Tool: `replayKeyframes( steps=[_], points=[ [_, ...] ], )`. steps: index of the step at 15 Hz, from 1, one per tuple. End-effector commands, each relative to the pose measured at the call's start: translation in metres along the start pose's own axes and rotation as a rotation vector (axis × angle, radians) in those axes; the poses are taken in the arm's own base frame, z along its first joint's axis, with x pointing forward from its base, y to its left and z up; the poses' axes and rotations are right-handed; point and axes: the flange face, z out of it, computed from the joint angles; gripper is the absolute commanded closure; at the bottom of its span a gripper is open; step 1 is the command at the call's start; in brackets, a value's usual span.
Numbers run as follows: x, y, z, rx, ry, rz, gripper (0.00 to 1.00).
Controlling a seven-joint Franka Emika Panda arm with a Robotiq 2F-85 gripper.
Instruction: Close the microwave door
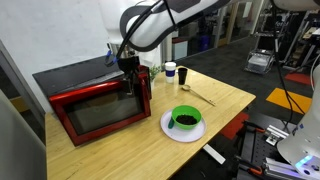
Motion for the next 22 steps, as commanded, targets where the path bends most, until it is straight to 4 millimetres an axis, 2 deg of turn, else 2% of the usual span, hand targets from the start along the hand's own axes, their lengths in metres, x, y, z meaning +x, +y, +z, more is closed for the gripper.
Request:
replayKeyframes(
  steps=[1,7,12,20,22],
  points=[
    [-0.003,0.020,-0.012,-0.040,0.020,-0.001,0.00],
    [0.002,0.031,-0.017,-0.070,0.031,-0.002,0.00],
    [0.005,0.027,-0.011,-0.070,0.045,0.027,0.00],
    [0.022,-0.024,-0.015,0.103,0.124,0.294,0.00],
    [0.028,-0.026,-0.012,0.154,0.150,0.366,0.00]
  ],
)
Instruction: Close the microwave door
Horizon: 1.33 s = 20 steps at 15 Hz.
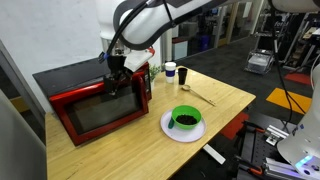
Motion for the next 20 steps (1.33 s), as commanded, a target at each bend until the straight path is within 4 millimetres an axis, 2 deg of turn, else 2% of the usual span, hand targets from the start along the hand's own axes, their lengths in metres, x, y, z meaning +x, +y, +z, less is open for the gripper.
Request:
replayKeyframes(
  steps=[1,6,10,16,20],
  points=[
    [0.011,-0.002,0.009,0.086,0.050,0.135,0.00],
    [0.028,0.019,0.024,0.105,0.136,0.318,0.00],
    [0.035,0.030,0.031,0.071,0.171,0.379,0.00],
    [0.037,0.032,0.036,-0.038,0.193,0.323,0.00],
    [0.045,0.039,0.029,-0.094,0.226,0.265,0.00]
  ],
)
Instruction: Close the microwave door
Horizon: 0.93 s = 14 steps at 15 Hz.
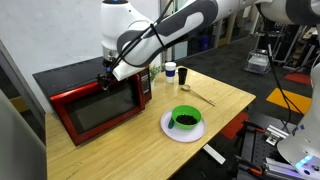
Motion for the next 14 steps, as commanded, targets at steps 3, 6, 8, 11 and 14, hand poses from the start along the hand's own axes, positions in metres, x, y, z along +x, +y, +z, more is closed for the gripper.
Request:
replayKeyframes(
  steps=[3,6,8,11,14],
  points=[
    [0.025,0.007,-0.016,-0.054,0.062,-0.061,0.00],
    [0.028,0.006,-0.020,-0.061,0.058,-0.069,0.00],
    [0.029,0.006,-0.021,-0.061,0.054,-0.075,0.00],
    [0.030,0.009,-0.020,-0.061,0.053,-0.077,0.00],
    [0.031,0.011,-0.015,-0.056,0.047,-0.081,0.00]
  ],
)
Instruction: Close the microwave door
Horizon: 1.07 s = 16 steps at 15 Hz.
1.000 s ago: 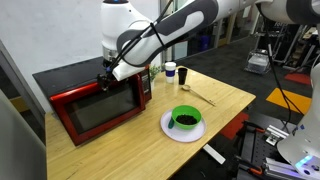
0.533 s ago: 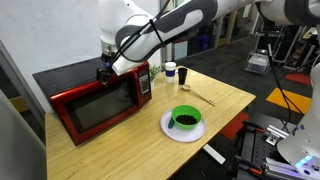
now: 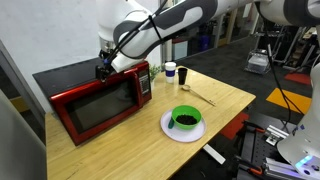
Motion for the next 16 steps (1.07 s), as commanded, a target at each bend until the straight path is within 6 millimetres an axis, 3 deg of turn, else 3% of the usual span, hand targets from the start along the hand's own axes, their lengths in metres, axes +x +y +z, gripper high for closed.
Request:
replayKeyframes(
  steps=[1,9,11,16],
  points=[
    [0.008,0.005,0.008,-0.014,0.002,-0.028,0.00],
    [0.003,-0.002,0.005,-0.006,-0.025,-0.047,0.00],
    [-0.012,-0.016,-0.004,0.007,-0.080,-0.083,0.00],
    [-0.074,-0.061,-0.026,0.003,-0.303,-0.192,0.00]
  ],
)
